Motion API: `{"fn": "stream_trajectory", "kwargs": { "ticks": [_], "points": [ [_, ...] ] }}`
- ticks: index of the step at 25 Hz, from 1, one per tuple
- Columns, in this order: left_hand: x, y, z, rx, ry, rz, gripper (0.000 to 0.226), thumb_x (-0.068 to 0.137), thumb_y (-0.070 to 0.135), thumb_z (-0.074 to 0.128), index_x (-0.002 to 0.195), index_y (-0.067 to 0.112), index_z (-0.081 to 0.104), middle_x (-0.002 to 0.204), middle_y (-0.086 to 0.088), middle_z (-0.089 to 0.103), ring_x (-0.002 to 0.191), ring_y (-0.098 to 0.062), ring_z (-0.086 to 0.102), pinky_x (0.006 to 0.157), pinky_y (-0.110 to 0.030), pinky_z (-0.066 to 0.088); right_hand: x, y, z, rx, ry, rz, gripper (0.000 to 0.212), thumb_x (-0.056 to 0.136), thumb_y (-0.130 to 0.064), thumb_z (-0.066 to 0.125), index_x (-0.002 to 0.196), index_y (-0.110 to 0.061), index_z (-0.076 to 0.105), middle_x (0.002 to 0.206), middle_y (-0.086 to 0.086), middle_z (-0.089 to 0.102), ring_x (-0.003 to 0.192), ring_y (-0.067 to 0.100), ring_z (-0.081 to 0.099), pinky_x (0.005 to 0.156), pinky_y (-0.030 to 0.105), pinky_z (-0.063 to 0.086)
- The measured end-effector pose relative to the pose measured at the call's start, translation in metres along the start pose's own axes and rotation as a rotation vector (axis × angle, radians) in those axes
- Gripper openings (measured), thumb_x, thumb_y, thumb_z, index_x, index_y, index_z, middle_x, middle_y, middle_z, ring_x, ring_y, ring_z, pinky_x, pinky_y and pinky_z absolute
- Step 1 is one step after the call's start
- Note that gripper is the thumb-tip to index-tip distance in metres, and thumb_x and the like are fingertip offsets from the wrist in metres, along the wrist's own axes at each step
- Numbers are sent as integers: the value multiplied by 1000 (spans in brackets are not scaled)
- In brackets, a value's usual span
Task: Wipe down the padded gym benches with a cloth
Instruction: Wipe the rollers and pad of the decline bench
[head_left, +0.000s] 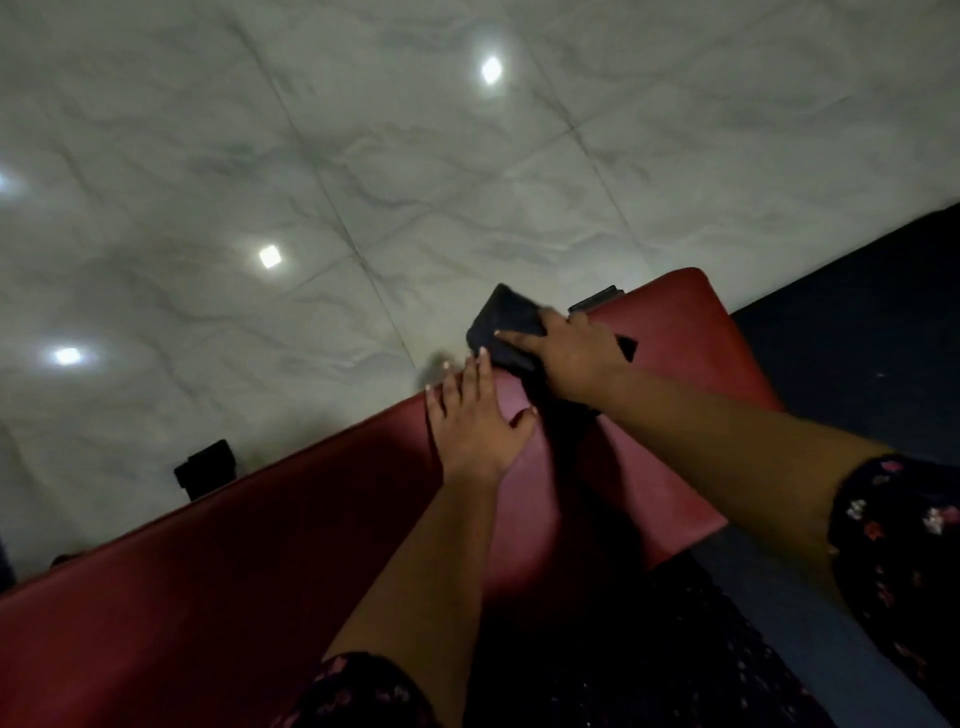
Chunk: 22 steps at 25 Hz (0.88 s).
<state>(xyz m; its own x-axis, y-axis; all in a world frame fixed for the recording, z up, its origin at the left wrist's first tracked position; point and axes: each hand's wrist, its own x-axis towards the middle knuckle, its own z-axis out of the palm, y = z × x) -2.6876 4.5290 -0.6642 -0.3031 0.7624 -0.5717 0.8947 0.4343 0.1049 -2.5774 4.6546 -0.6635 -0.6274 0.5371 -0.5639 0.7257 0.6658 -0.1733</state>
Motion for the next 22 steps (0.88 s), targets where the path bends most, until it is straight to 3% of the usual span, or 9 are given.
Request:
{"fn": "stream_trajectory", "kwargs": {
  "ticks": [3,5,6,10,12,16,22],
  "points": [
    [10,36,5,65,-79,19,112,83,73,47,155,13,-14,165,-7,-13,150,-28,-15,118,-51,-10,7,73,-3,-119,-87,351,58,102,-32,38,152,-47,12,151,17,25,124,41,40,95,45,40],
    [20,52,7,82,-147,48,122,77,77,53,152,18,-24,161,-6,-26,147,-28,-27,116,-55,-14,10,118,-8,-192,-159,473,58,102,-34,36,153,-42,11,153,20,20,126,44,38,98,47,40],
    [25,59,7,127,-198,98,128,73,78,58,148,24,-30,158,-5,-32,143,-26,-33,115,-58,-15,9,130,-10,-197,-181,450,59,101,-34,38,154,-40,11,152,20,20,126,43,39,98,47,41],
    [43,80,11,298,-342,210,143,60,80,68,141,30,-39,152,-9,-42,138,-31,-41,110,-65,-16,2,163,-3,-270,-143,-81,73,94,-30,53,151,-47,9,148,11,25,118,35,44,89,43,43],
    [46,82,14,294,-360,184,145,57,80,69,145,30,-35,153,-9,-41,140,-34,-39,107,-64,-20,0,197,1,-234,-146,-20,74,95,-32,51,149,-51,4,150,10,24,117,35,44,90,43,42],
    [47,84,14,325,-380,157,147,56,80,71,146,31,-34,152,-9,-42,139,-35,-40,106,-62,-22,-11,232,8,18,-271,324,77,94,-34,54,151,-49,4,153,13,23,123,39,42,97,46,40],
    [43,83,14,299,-323,162,144,56,77,71,148,33,-30,156,-8,-37,141,-33,-36,113,-62,-16,-34,224,22,198,-146,310,84,89,-28,60,152,-46,8,153,11,22,118,38,43,91,44,42]
  ]
}}
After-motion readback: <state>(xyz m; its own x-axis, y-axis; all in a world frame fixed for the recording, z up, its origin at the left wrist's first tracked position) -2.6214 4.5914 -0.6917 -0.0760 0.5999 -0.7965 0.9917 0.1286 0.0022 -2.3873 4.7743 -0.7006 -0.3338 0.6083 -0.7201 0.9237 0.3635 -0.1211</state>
